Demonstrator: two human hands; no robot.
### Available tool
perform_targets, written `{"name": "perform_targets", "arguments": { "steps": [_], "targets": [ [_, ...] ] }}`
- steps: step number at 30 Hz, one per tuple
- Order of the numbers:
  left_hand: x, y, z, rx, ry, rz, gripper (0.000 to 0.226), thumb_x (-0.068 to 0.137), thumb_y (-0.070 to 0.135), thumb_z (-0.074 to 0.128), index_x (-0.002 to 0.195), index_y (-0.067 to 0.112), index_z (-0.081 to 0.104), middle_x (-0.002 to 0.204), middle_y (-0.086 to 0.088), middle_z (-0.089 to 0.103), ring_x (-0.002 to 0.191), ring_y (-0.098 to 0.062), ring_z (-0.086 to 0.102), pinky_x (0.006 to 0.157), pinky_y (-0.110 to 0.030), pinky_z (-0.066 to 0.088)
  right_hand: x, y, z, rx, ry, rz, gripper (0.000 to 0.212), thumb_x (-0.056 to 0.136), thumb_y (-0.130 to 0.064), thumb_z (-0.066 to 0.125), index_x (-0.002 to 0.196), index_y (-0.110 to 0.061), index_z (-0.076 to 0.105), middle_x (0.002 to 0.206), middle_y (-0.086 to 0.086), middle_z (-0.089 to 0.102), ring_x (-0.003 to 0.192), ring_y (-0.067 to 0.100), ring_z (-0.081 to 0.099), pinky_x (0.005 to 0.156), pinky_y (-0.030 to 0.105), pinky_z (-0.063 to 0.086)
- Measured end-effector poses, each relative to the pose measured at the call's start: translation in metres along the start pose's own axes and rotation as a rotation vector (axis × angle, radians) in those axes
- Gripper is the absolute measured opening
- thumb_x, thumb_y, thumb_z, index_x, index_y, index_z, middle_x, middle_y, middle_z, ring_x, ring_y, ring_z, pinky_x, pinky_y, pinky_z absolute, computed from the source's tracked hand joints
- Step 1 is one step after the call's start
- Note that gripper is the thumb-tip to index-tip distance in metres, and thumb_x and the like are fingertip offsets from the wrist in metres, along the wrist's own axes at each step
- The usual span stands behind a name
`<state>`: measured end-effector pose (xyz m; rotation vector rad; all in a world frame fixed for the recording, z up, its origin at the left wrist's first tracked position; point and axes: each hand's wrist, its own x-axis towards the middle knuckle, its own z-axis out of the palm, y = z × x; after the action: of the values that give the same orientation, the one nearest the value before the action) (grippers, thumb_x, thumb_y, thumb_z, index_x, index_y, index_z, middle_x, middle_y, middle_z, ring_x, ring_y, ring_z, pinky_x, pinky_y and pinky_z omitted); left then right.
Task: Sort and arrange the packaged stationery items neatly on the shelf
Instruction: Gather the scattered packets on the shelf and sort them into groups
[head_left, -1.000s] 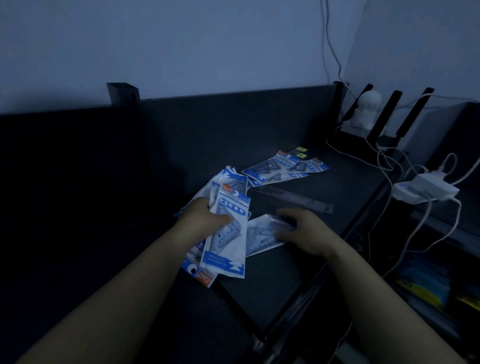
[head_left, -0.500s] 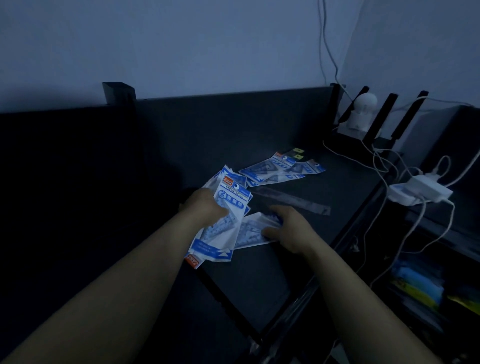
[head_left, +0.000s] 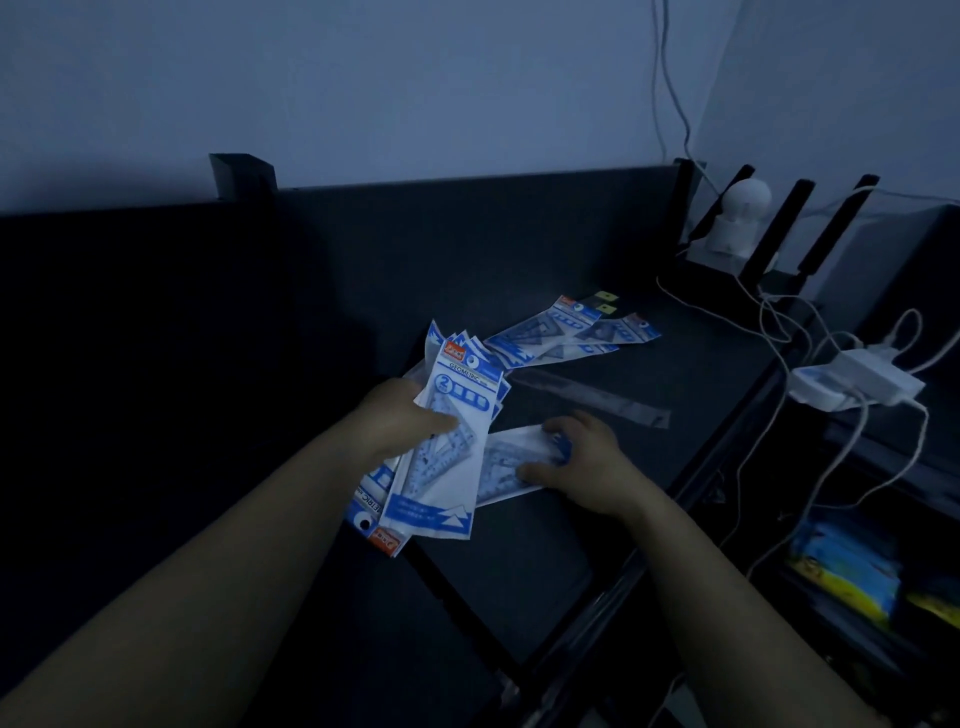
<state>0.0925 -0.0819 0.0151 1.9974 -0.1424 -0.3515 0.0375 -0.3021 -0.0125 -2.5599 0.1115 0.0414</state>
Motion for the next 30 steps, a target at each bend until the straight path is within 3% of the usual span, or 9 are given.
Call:
{"name": "perform_targets", "arguments": {
  "steps": [4, 7, 9, 11, 13, 19, 24, 30],
  "targets": [
    [-0.010, 0.001, -0.005, -0.050, -0.021, 0.025, 0.014, 0.089, 0.012, 0.066, 0.101, 0.018, 0.065, 0.090, 0.001, 0.071, 0.076, -0.010, 0.067, 0.061, -0.024, 0.051, 0.001, -0.001, 0.001, -0.011, -0.069, -0.010, 0.077, 0.045, -0.077, 0.062, 0.112, -0.040, 0.052, 0.145, 0.002, 0.033, 0.136, 0.024, 0.027, 0.111, 0.044, 0.031],
    [-0.018, -0.002, -0.011, -0.078, -0.016, 0.040, 0.014, 0.090, 0.014, 0.064, 0.102, 0.019, 0.066, 0.092, 0.001, 0.073, 0.080, -0.013, 0.070, 0.065, -0.027, 0.053, -0.001, -0.004, -0.001, 0.027, -0.112, -0.063, 0.050, 0.057, -0.066, 0.072, 0.096, -0.041, 0.053, 0.142, 0.003, 0.035, 0.135, 0.022, 0.028, 0.111, 0.044, 0.031],
    [-0.025, -0.005, -0.014, -0.115, -0.039, 0.032, 0.017, 0.090, 0.016, 0.064, 0.106, 0.019, 0.066, 0.097, -0.003, 0.074, 0.089, -0.021, 0.071, 0.081, -0.039, 0.055, -0.002, -0.008, 0.001, 0.049, -0.108, -0.141, 0.037, 0.069, -0.049, 0.077, 0.094, -0.031, 0.057, 0.124, 0.000, 0.044, 0.120, 0.015, 0.037, 0.105, 0.036, 0.034],
    [-0.032, -0.008, -0.019, -0.157, -0.051, 0.028, 0.018, 0.091, 0.017, 0.063, 0.108, 0.019, 0.064, 0.100, -0.005, 0.074, 0.093, -0.025, 0.071, 0.089, -0.046, 0.054, -0.002, -0.015, 0.004, 0.119, -0.091, -0.214, 0.028, 0.073, -0.038, 0.079, 0.084, -0.023, 0.057, 0.102, -0.003, 0.051, 0.100, 0.012, 0.046, 0.087, 0.025, 0.041],
    [-0.041, -0.010, -0.025, -0.195, -0.041, 0.017, 0.019, 0.092, 0.017, 0.062, 0.110, 0.020, 0.063, 0.101, -0.006, 0.074, 0.094, -0.025, 0.071, 0.089, -0.047, 0.054, -0.005, -0.025, 0.005, 0.273, -0.125, -0.224, 0.025, 0.075, -0.028, 0.079, 0.076, -0.018, 0.056, 0.088, -0.002, 0.057, 0.079, 0.009, 0.052, 0.067, 0.019, 0.041],
    [-0.079, -0.021, -0.057, -0.299, 0.097, -0.011, 0.021, 0.093, 0.016, 0.061, 0.114, 0.016, 0.062, 0.107, -0.010, 0.072, 0.094, -0.026, 0.069, 0.081, -0.039, 0.055, -0.007, -0.065, 0.011, 0.460, -0.229, -0.298, 0.017, 0.084, -0.022, 0.072, 0.074, -0.016, 0.058, 0.062, -0.002, 0.054, 0.055, 0.007, 0.046, 0.059, 0.026, 0.038],
    [-0.131, -0.033, -0.087, -0.285, 0.194, -0.007, 0.015, 0.095, 0.016, 0.057, 0.109, 0.016, 0.062, 0.108, -0.008, 0.069, 0.092, -0.021, 0.067, 0.079, -0.033, 0.054, -0.024, -0.110, 0.030, 0.412, -0.262, -0.368, 0.016, 0.082, -0.021, 0.073, 0.075, -0.014, 0.060, 0.062, -0.001, 0.055, 0.053, 0.007, 0.045, 0.056, 0.024, 0.038],
    [-0.218, -0.051, -0.132, -0.307, 0.317, -0.016, 0.017, 0.095, 0.019, 0.057, 0.110, 0.015, 0.064, 0.105, -0.008, 0.071, 0.090, -0.023, 0.069, 0.080, -0.036, 0.055, -0.071, -0.179, 0.057, 0.418, -0.344, -0.435, 0.013, 0.082, -0.020, 0.073, 0.079, -0.013, 0.063, 0.070, 0.003, 0.065, 0.061, 0.008, 0.054, 0.056, 0.019, 0.041]
  ]
}}
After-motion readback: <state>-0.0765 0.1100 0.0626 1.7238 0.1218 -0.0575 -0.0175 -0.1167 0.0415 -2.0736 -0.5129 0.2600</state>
